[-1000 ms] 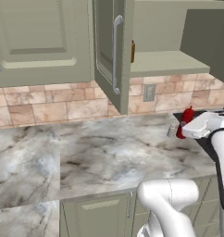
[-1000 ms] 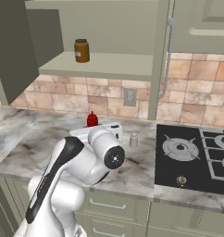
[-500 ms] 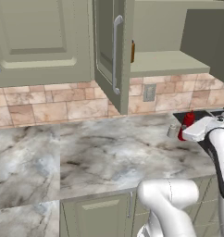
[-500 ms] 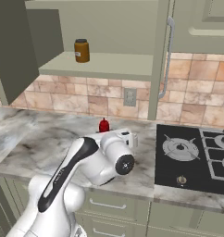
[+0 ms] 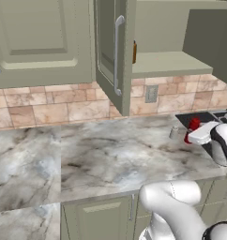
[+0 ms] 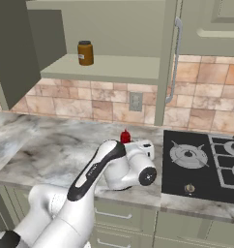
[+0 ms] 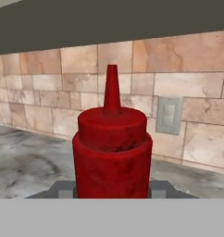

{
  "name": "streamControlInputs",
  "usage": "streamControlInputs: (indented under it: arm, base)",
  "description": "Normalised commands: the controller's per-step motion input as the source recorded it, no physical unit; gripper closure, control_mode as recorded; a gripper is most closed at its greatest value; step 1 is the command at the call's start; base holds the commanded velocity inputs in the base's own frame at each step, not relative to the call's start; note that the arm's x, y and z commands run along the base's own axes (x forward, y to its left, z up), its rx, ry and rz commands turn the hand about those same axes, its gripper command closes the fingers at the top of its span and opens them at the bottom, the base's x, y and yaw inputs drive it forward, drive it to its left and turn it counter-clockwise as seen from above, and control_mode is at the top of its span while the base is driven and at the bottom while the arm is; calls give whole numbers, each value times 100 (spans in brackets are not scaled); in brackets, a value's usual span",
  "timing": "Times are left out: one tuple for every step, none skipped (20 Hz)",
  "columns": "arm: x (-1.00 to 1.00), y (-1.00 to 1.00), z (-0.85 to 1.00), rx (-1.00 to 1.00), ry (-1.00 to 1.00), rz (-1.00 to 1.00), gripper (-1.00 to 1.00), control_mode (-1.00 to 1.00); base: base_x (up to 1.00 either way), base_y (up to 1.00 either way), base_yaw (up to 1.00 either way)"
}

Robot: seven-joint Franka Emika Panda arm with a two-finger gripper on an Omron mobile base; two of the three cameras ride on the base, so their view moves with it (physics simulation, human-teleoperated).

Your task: Collect the turmeric, ketchup, and shaker from the cabinet and place them next to the stove.

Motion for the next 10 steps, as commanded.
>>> streamControlInputs:
  arm:
    - [24,-54,-39,0,1,0,100,-100]
    - [24,-50,-37,0,1,0,100,-100]
    - [26,-51,-39,0,1,0,100,-100]
    - [24,-50,-39,0,1,0,100,-100]
    - [23,-49,-40,0,2,0,100,-100]
    - [23,-49,-39,0,2,0,100,-100]
    - [24,-48,-36,0,2,0,100,-100]
    - [22,-46,-32,0,0,0,100,-100]
    - [17,-49,-27,0,0,0,100,-100]
    - [13,-25,-19,-3,0,0,100,-100]
  base:
    - [0,0,0]
    - [0,0,0]
    - [0,0,0]
    - [0,0,0]
    - [0,0,0]
    - [0,0,0]
    - [0,0,0]
    - [0,0,0]
    - [0,0,0]
    - [0,0,0]
